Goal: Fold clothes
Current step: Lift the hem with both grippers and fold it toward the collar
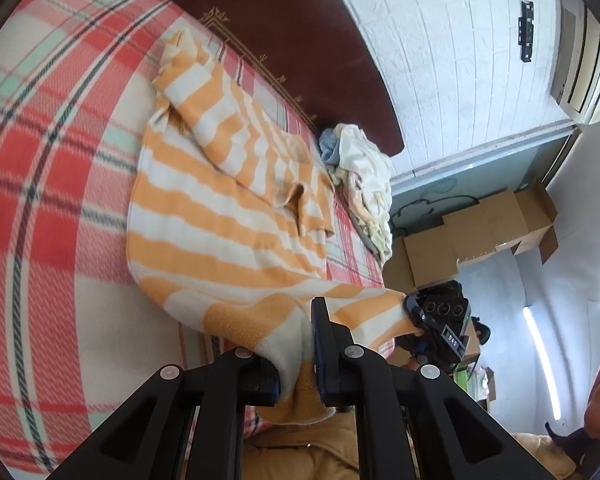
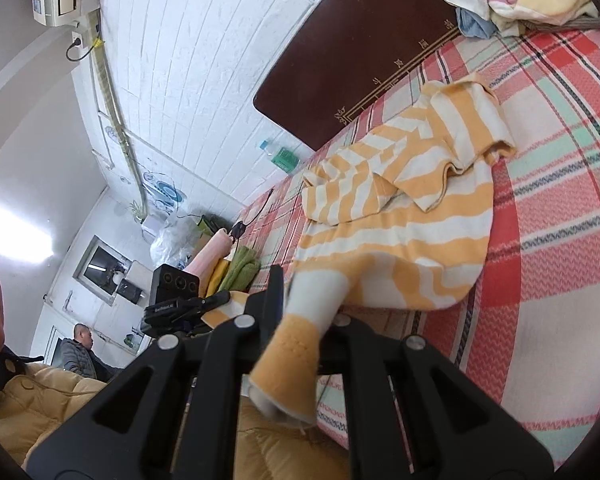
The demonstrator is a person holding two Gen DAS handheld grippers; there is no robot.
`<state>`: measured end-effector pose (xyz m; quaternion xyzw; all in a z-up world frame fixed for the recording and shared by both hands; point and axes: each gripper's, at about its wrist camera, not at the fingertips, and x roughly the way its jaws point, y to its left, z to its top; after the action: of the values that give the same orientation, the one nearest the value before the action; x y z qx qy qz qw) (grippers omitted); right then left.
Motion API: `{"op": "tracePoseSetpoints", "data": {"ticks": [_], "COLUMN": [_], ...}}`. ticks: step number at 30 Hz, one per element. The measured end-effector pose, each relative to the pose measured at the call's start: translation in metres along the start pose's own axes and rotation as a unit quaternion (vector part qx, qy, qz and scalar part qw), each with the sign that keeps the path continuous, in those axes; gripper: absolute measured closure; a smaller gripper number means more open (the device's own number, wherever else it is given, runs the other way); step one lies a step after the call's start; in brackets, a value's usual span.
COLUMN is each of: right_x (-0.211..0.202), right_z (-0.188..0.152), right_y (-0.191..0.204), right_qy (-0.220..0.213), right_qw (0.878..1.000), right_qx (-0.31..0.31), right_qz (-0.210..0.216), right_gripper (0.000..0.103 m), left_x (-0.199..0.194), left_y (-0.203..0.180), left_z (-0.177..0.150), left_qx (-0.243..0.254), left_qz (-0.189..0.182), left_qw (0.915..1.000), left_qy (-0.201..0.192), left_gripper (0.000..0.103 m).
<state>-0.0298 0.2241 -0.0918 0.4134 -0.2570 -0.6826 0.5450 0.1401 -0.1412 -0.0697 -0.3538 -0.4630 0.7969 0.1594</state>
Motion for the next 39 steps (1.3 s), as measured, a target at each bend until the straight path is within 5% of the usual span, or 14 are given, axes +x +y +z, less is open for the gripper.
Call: {"op": "tracePoseSetpoints", "data": {"ticks": [20, 39], "right_x": [0.037, 0.063], "right_z": [0.073, 0.12], "right_y": [-0.005, -0.023], "right_qy": [-0.006, -0.015], "right_qw": [1.0, 1.0], "right_qx": [-0.011, 0.0], "right_qz": [-0.011, -0.007], "right_gripper": [0.093, 0.093], "left_x": [0.022, 0.037], "left_y": [-0.022, -0.023], "left_z": [0.09, 0.135], "left_qx": [0.057, 0.063], "left_qz": [0.02, 0.041], "left_qw": [0.9981, 0.9971], "left_qy": [-0.007, -0.011], "left_gripper": [0.093, 0.093]}}
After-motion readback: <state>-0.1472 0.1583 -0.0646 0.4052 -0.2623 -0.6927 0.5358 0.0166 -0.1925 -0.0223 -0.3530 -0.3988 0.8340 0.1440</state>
